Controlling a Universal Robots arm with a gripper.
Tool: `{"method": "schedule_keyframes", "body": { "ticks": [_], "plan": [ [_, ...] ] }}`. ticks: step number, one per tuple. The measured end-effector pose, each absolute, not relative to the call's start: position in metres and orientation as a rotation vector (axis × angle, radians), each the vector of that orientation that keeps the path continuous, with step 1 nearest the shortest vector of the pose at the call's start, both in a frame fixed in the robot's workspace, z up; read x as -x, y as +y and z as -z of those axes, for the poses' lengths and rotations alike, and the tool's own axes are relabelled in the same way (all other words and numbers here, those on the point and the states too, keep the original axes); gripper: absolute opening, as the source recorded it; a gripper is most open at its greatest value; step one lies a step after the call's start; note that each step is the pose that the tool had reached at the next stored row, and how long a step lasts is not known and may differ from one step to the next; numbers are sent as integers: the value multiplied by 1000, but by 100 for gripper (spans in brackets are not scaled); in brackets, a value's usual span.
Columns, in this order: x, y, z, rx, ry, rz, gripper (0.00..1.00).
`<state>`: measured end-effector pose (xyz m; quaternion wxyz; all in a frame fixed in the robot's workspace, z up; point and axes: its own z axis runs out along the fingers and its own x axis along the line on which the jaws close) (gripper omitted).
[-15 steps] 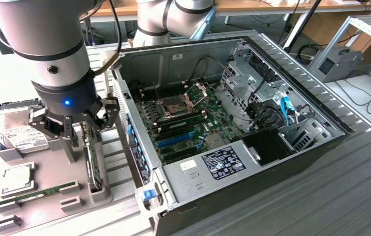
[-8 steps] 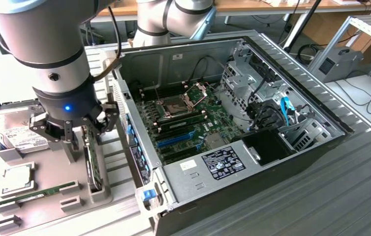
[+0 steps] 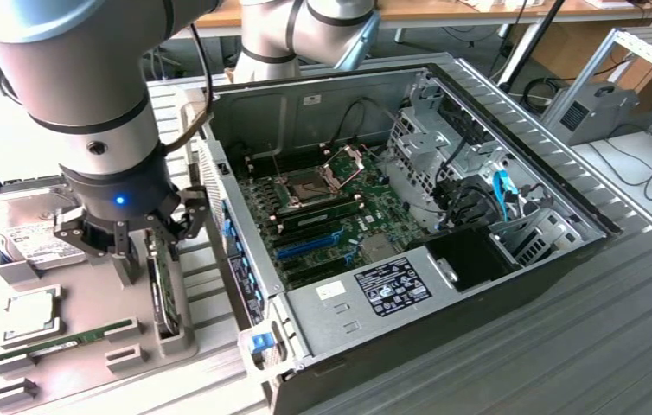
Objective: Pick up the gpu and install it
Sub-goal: 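Pick up the gpu and move the gpu toward the slot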
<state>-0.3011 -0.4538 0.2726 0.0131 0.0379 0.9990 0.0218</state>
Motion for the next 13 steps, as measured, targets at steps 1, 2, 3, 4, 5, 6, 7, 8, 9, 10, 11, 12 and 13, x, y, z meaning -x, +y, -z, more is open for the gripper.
{"method": "schedule_keyframes", "body": {
  "ticks": [1, 2, 3, 4, 5, 6, 7, 8, 9, 10, 11, 12, 13],
  "plan": [
    [301, -454, -271, -118, 3113, -68, 48],
    [302, -455, -269, -118, 3112, -68, 48],
    [302, -455, -267, -118, 3112, -68, 48],
    [302, -456, -266, -118, 3112, -68, 48],
    [302, -456, -265, -118, 3112, -68, 48],
    [302, -456, -264, -118, 3112, -68, 48],
    [302, -456, -262, -118, 3112, -68, 48],
    [302, -457, -261, -118, 3112, -68, 48],
    [302, -457, -260, -118, 3112, -68, 48],
    [302, -457, -259, -118, 3112, -68, 48],
    [302, -457, -258, -118, 3112, -68, 48],
    [302, -457, -257, -118, 3112, -68, 48],
    [302, -457, -256, -118, 3112, -68, 48]
  ]
}}
